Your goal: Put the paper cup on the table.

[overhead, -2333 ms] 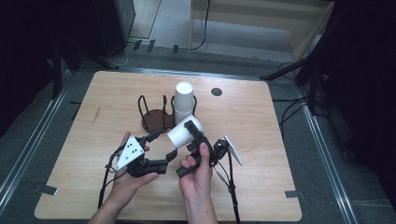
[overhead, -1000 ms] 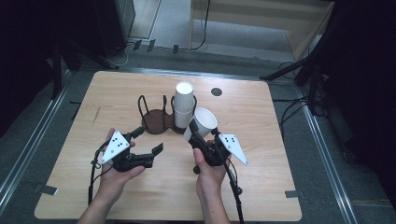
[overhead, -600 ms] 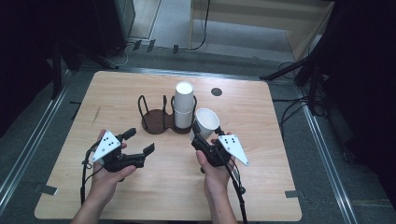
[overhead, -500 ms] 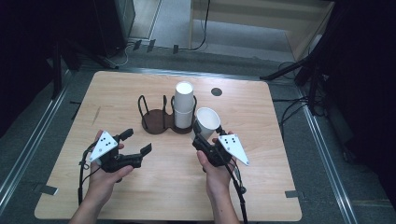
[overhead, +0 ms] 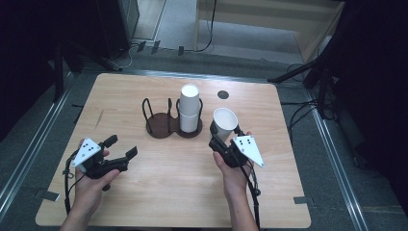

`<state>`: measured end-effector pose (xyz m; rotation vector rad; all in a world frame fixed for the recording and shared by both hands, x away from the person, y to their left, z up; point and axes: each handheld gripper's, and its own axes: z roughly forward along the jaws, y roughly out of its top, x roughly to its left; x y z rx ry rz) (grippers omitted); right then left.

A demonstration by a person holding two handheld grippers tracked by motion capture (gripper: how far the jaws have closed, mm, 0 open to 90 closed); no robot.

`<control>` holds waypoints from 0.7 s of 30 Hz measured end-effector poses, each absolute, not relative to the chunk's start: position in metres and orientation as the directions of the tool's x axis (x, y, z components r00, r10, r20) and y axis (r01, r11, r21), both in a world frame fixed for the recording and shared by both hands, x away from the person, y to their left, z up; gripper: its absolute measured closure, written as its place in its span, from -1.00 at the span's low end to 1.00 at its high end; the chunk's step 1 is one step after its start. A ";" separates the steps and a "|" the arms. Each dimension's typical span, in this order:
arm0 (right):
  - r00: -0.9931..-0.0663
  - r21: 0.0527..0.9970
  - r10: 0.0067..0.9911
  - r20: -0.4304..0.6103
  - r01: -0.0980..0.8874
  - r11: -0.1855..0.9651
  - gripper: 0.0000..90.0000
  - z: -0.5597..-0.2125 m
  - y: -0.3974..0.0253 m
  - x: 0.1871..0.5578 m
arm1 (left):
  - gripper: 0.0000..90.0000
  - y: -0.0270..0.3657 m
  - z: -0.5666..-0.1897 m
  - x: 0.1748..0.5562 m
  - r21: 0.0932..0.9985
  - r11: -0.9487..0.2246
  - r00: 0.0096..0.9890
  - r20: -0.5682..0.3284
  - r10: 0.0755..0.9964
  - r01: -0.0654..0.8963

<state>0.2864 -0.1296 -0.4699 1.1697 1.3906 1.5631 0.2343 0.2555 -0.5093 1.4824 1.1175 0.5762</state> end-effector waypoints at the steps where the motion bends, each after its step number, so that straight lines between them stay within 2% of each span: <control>1: -0.325 0.987 0.932 0.158 0.049 -0.150 -0.31 -0.471 -0.131 0.288 | -0.77 0.258 -0.510 0.234 0.941 0.090 0.421 -0.230 0.877 0.327; 9: -0.327 0.996 0.941 0.088 0.017 -0.087 -0.23 -0.484 -0.147 0.301 | -0.77 0.286 -0.522 0.224 0.924 0.139 0.330 -0.263 0.907 0.355; 13: -0.327 1.000 0.945 0.000 -0.021 -0.007 -0.24 -0.490 -0.154 0.306 | -0.76 0.298 -0.529 0.223 0.919 0.143 0.297 -0.262 0.918 0.368; 16: -0.332 1.000 0.943 -0.004 -0.016 -0.001 -0.24 -0.495 -0.159 0.311 | -0.76 0.302 -0.533 0.222 0.913 0.147 0.273 -0.263 0.925 0.380; 21: -0.273 1.000 0.962 0.009 -0.001 -0.009 -0.25 -0.505 -0.172 0.319 | -0.73 0.302 -0.538 0.216 0.919 0.101 0.279 -0.219 0.935 0.382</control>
